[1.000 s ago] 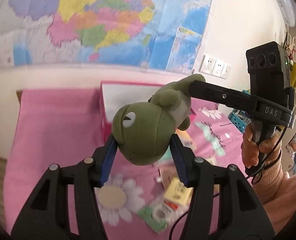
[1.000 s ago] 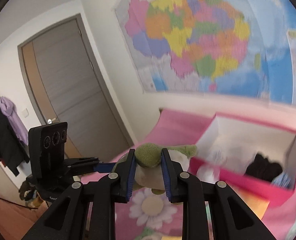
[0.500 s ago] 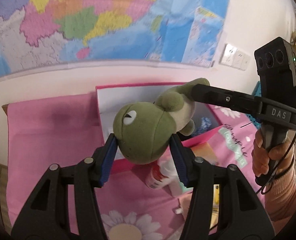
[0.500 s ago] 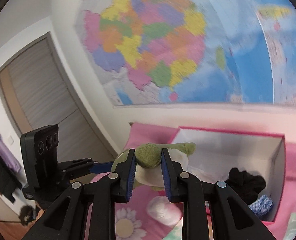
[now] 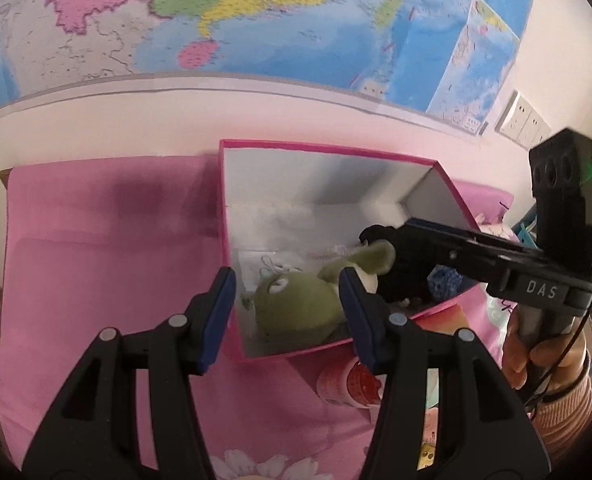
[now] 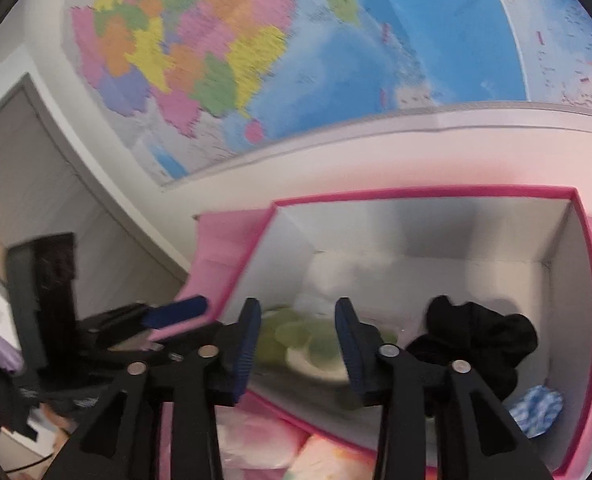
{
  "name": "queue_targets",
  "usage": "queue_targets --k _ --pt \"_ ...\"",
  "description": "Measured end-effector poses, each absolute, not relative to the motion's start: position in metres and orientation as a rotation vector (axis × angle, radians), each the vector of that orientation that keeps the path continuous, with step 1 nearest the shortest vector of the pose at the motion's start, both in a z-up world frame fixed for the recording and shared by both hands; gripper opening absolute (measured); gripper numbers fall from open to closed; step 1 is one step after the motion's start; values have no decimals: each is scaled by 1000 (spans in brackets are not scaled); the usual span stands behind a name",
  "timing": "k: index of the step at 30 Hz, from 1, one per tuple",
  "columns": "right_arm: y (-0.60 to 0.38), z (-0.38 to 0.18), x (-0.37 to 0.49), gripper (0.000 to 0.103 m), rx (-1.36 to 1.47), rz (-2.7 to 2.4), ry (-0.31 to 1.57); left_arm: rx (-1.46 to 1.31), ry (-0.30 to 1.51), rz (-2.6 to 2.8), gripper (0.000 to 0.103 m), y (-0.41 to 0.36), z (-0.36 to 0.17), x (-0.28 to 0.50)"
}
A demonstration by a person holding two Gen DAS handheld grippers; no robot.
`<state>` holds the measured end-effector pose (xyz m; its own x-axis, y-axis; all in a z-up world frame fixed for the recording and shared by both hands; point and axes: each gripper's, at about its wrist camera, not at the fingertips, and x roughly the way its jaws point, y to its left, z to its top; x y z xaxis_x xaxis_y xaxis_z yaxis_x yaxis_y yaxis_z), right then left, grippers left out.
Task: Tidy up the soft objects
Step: 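Lift the frog plush over the pink box and open the left gripper, then move the right gripper to the pink flowered tissue pack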
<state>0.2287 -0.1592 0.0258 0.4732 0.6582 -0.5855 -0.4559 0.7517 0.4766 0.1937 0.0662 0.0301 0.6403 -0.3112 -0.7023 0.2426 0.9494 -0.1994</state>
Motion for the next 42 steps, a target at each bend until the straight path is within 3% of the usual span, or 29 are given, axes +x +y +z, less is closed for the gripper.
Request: queue_targets --k 14,23,32,42 --pt "-200 52 172 54 253 756 761 -102 684 -365 56 66 56 114" --pt "-225 64 112 58 216 844 734 -60 727 -471 57 35 31 58" --pt "-255 31 75 58 195 787 810 -52 841 -569 57 4 -7 32" --pt "-325 -28 35 58 282 608 955 29 862 -741 57 -54 -15 12"
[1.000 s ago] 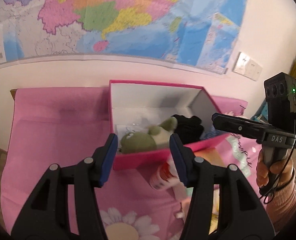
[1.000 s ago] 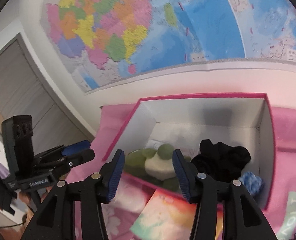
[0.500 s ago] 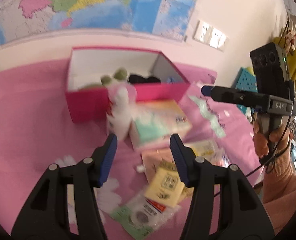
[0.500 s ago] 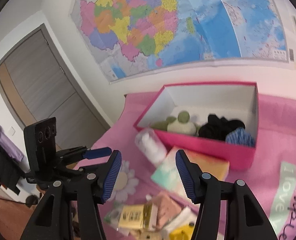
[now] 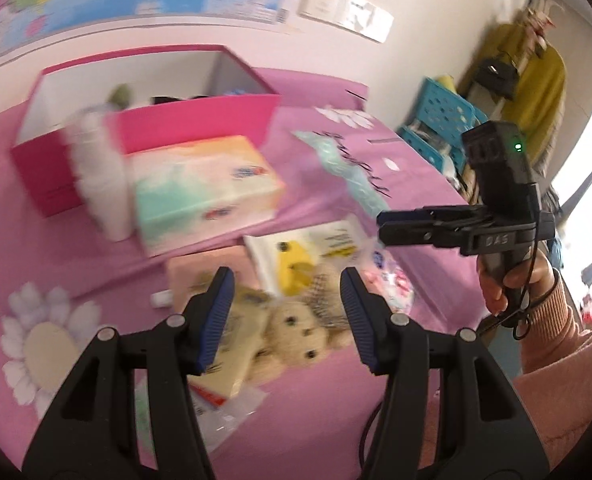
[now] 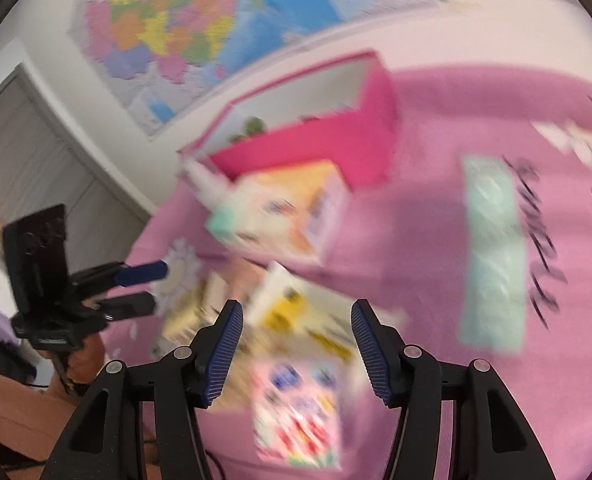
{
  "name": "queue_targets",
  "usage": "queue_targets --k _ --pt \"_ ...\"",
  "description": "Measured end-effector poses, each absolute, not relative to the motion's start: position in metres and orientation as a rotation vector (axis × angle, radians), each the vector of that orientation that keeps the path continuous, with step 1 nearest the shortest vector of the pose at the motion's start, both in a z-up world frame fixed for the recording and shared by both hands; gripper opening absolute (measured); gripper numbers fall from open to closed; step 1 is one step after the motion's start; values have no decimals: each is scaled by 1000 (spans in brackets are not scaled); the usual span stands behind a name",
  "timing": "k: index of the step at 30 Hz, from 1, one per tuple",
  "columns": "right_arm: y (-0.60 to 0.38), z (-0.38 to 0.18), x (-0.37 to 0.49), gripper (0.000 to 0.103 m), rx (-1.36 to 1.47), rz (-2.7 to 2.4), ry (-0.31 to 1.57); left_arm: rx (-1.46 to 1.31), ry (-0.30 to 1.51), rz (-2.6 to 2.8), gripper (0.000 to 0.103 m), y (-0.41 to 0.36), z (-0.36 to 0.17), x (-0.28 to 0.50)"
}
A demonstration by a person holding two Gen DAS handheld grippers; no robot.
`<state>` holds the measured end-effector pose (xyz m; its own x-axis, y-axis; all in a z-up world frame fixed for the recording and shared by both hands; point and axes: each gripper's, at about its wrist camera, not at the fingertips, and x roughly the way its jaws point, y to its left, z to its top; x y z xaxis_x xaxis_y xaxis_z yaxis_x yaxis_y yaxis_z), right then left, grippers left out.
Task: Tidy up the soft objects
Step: 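Move the right gripper to the pink flowered tissue pack, then close the right gripper on the tissue pack and lift it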
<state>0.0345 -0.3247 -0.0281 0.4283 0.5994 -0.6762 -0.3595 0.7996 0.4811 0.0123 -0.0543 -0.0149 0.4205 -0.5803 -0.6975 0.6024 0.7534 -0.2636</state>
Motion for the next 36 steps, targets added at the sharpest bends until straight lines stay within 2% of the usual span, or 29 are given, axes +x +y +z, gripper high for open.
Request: queue_targets --k 9,11,16,26,36 --pt "-358 -49 -11 58 394 606 1027 177 875 -886 56 -121 -23 7" --pt "-357 -51 -22 58 409 632 1043 195 887 -914 47 -130 -26 8" --pt "-346 -64 -42 55 436 694 1087 241 930 -928 35 -147 -37 10" --pt "-356 -68 -27 35 532 632 992 185 994 -932 35 -140 -43 19" --pt "-358 -59 -3 34 473 598 941 118 1027 -918 35 -134 -47 29"
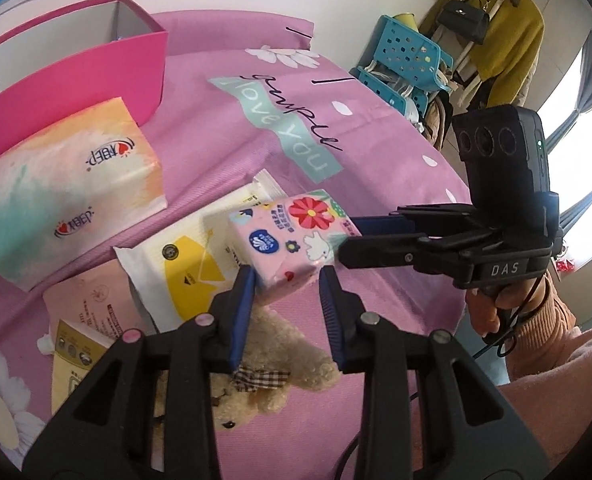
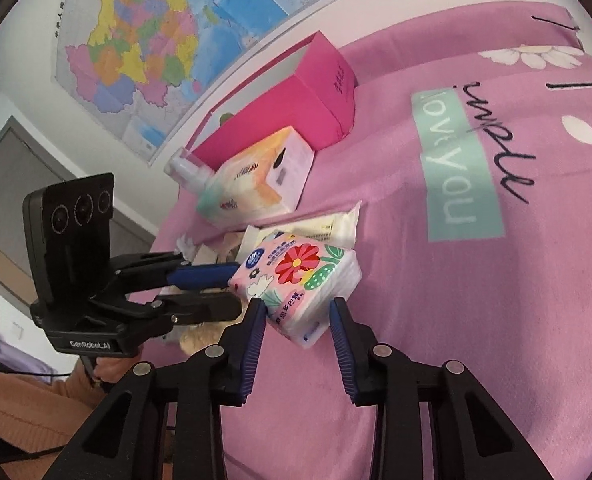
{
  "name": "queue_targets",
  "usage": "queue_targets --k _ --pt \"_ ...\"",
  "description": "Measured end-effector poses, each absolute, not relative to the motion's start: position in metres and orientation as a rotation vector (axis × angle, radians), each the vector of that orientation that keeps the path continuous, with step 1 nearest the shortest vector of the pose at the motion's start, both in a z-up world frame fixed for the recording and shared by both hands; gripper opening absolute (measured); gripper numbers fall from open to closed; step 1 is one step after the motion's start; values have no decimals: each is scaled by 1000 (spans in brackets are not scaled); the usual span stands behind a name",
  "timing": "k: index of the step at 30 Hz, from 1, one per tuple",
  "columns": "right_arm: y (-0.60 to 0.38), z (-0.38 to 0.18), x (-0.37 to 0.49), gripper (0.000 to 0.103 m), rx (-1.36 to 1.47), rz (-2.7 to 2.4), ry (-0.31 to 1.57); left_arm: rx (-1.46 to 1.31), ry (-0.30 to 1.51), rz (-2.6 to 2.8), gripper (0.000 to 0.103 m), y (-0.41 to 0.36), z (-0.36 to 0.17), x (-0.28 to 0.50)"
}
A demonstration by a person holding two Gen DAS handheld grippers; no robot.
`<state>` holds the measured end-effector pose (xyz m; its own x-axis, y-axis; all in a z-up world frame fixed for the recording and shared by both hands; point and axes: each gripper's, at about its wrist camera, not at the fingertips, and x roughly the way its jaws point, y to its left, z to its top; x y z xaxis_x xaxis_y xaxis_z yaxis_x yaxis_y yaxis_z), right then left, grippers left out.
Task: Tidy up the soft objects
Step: 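Close the right gripper on the tissue pack and lift it, then carry the tissue pack into the pink box and open the right gripper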
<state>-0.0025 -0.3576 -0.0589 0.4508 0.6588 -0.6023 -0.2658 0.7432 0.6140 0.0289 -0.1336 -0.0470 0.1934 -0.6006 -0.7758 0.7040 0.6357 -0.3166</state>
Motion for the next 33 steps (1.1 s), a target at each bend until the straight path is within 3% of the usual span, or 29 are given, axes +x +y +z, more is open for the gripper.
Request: queue_targets --k 6,18,26,33 --pt "-354 -53 6 34 441 588 921 92 1016 -902 35 -129 -40 33" --pt "-335 1 33 34 338 662 789 59 836 -812 35 -102 24 52" --pt "-313 46 81 34 260 693 666 66 748 -685 35 -100 63 98" --pt "-304 52 143 34 278 705 659 73 771 -595 35 -101 65 158"
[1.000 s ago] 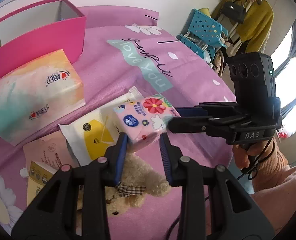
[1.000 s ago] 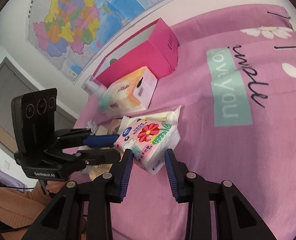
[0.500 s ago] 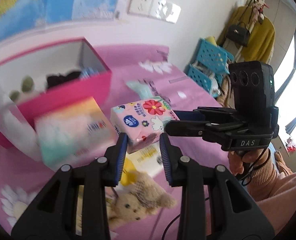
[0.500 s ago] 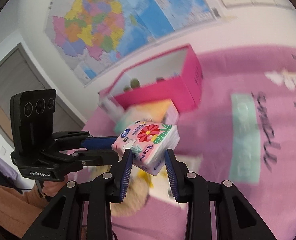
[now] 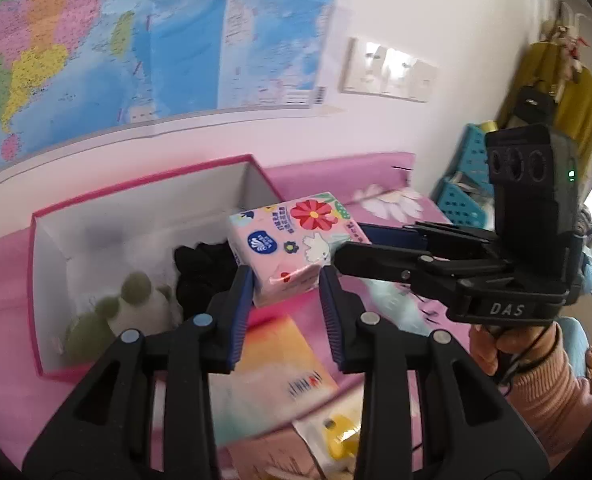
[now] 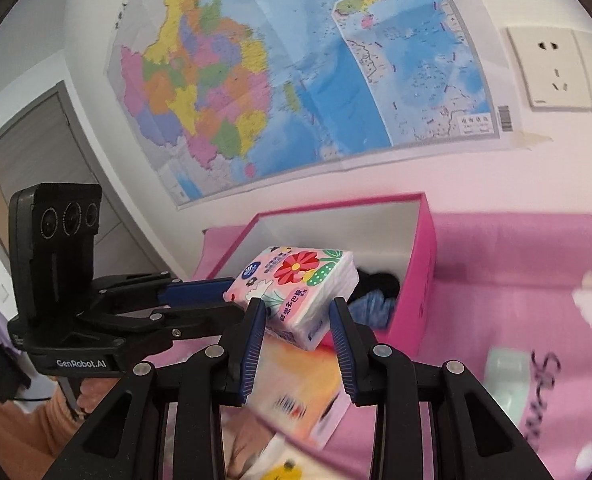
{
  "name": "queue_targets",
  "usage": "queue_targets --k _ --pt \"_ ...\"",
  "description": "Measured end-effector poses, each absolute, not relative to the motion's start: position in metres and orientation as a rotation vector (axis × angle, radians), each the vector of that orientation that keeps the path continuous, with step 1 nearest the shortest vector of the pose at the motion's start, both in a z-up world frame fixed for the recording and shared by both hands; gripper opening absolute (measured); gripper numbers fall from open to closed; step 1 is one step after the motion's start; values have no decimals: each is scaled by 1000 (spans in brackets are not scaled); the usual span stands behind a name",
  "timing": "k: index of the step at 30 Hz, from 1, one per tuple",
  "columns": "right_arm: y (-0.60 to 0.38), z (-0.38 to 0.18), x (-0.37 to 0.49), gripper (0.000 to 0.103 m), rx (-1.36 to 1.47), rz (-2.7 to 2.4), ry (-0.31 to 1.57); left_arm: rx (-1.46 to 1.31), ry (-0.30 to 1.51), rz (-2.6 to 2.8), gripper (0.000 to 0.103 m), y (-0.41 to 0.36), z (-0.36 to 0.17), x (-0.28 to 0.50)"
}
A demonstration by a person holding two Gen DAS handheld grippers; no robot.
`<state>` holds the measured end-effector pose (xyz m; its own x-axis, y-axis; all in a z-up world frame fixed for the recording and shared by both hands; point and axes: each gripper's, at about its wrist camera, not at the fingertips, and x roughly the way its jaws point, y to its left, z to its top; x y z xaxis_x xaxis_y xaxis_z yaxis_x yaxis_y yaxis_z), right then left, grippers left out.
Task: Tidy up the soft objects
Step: 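Carry the tissue pack into the pink box and open the right gripper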
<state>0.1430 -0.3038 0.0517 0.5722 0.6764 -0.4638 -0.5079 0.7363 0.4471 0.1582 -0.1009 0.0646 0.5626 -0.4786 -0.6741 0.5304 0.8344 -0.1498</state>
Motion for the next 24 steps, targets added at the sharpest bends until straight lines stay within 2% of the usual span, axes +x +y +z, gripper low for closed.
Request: queue_targets --k 11,24 --pt "-298 30 226 35 299 601 735 152 878 -459 35 -115 36 222" --pt "-309 37 183 38 277 638 708 155 720 -508 38 -92 61 153"
